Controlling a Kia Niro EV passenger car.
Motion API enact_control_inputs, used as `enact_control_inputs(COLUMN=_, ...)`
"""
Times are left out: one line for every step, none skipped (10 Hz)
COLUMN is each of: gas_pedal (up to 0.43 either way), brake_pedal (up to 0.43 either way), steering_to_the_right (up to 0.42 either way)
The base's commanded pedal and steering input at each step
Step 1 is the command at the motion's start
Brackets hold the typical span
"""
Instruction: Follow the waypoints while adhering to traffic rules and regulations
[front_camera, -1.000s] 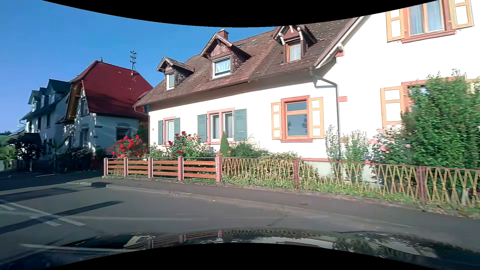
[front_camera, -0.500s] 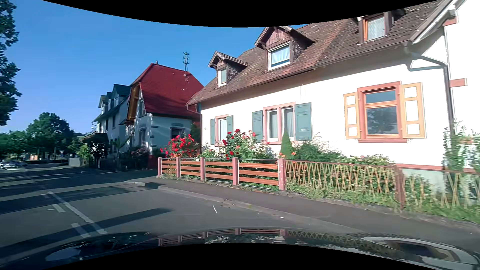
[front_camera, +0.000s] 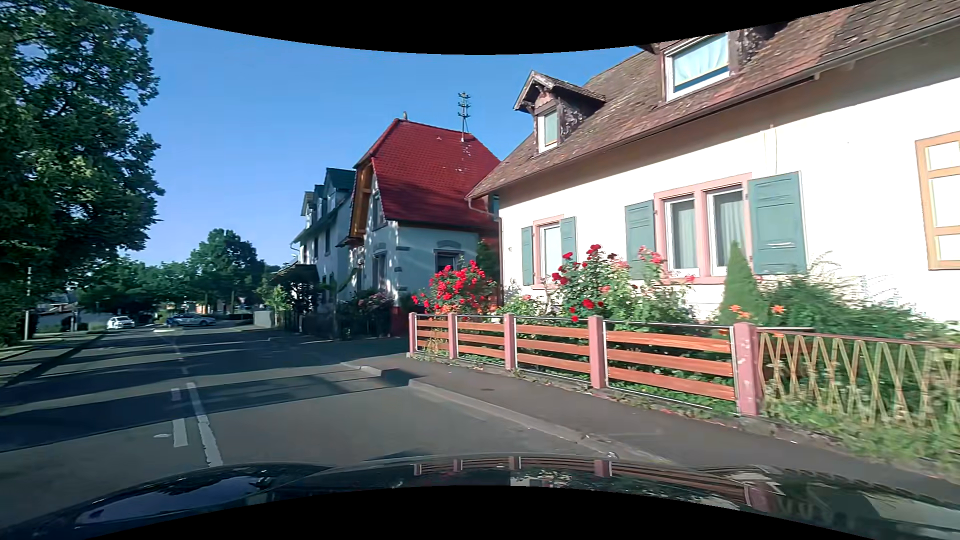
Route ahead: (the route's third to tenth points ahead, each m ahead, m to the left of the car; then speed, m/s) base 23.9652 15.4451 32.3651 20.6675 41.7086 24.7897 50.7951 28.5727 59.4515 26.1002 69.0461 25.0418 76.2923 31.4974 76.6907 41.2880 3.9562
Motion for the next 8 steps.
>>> enact_control_inputs(gas_pedal=0.169, brake_pedal=0.0, steering_to_the_right=-0.416)
enact_control_inputs(gas_pedal=0.157, brake_pedal=0.0, steering_to_the_right=-0.41)
enact_control_inputs(gas_pedal=0.157, brake_pedal=0.0, steering_to_the_right=-0.407)
enact_control_inputs(gas_pedal=0.157, brake_pedal=0.0, steering_to_the_right=-0.4)
enact_control_inputs(gas_pedal=0.157, brake_pedal=0.0, steering_to_the_right=-0.385)
enact_control_inputs(gas_pedal=0.157, brake_pedal=0.0, steering_to_the_right=-0.356)
enact_control_inputs(gas_pedal=0.157, brake_pedal=0.0, steering_to_the_right=-0.324)
enact_control_inputs(gas_pedal=0.157, brake_pedal=0.0, steering_to_the_right=-0.291)
